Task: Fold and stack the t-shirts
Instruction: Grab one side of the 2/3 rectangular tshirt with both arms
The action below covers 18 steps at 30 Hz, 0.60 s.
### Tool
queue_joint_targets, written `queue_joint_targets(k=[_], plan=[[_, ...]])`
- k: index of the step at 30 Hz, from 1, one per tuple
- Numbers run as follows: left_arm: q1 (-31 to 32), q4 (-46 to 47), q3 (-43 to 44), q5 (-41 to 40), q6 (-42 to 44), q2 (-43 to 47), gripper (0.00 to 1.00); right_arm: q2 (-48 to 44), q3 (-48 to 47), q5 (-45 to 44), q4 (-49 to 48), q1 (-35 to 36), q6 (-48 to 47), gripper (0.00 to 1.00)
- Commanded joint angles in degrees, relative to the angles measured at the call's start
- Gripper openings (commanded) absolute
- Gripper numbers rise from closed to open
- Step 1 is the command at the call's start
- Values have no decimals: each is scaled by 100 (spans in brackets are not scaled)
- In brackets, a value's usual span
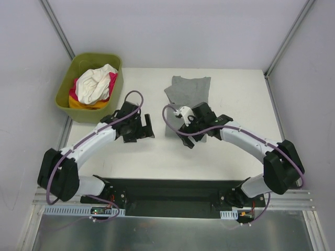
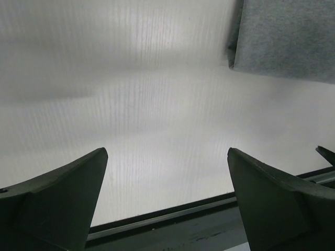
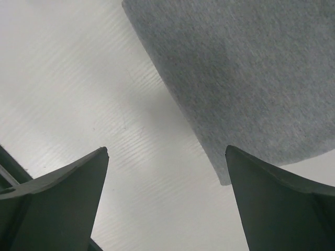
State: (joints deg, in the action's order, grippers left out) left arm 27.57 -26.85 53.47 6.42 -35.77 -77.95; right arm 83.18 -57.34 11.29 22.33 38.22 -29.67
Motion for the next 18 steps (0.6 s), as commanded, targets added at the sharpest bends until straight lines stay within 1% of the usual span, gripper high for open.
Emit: queue_joint_targets(k=[1, 2, 3, 4, 6, 7, 8, 10, 12, 13, 14, 15, 16, 17, 18], plan=[[-155, -179, -678, -272, -491, 842, 99, 513, -330, -809, 263, 466, -548, 99], [-234, -232, -767, -316, -536, 948, 99, 620, -365, -978, 298, 624, -575, 97], [-278, -276, -838, -360, -580, 1166, 99, 708, -400, -1093, 325, 660, -549, 95], [-322, -329, -969, -404, -650, 1264, 99, 813, -514, -1390, 351, 678, -514, 93], [-472, -487, -1058, -535, -677, 1528, 99, 1068, -629, -1515, 404, 678, -496, 89], [-533, -540, -1137, -571, -694, 1616, 99, 1130, -716, -1603, 395, 670, -513, 84], [-586, -601, -1172, -597, -695, 1730, 99, 1296, -743, -1630, 387, 678, -522, 82], [-727, -672, -1251, -763, -747, 1827, 99, 1464, -822, -1717, 369, 678, -575, 76], [-841, -698, -1295, -835, -782, 1906, 99, 1727, -945, -1770, 369, 670, -566, 72], [-885, -716, -1330, -826, -782, 1907, 99, 1824, -972, -1858, 351, 670, -566, 68], [-911, -716, -1348, -817, -774, 1889, 99, 1903, -1024, -1911, 334, 670, -566, 66], [-938, -734, -1340, -817, -765, 1880, 99, 2026, -1051, -1937, 342, 678, -557, 61], [-981, -743, -1322, -817, -748, 1880, 99, 2062, -1060, -1981, 343, 687, -514, 53], [-999, -751, -1322, -817, -730, 1863, 99, 2088, -1068, -1981, 343, 678, -496, 50], [-1017, -769, -1305, -826, -712, 1854, 99, 2115, -1069, -1964, 386, 670, -496, 43]])
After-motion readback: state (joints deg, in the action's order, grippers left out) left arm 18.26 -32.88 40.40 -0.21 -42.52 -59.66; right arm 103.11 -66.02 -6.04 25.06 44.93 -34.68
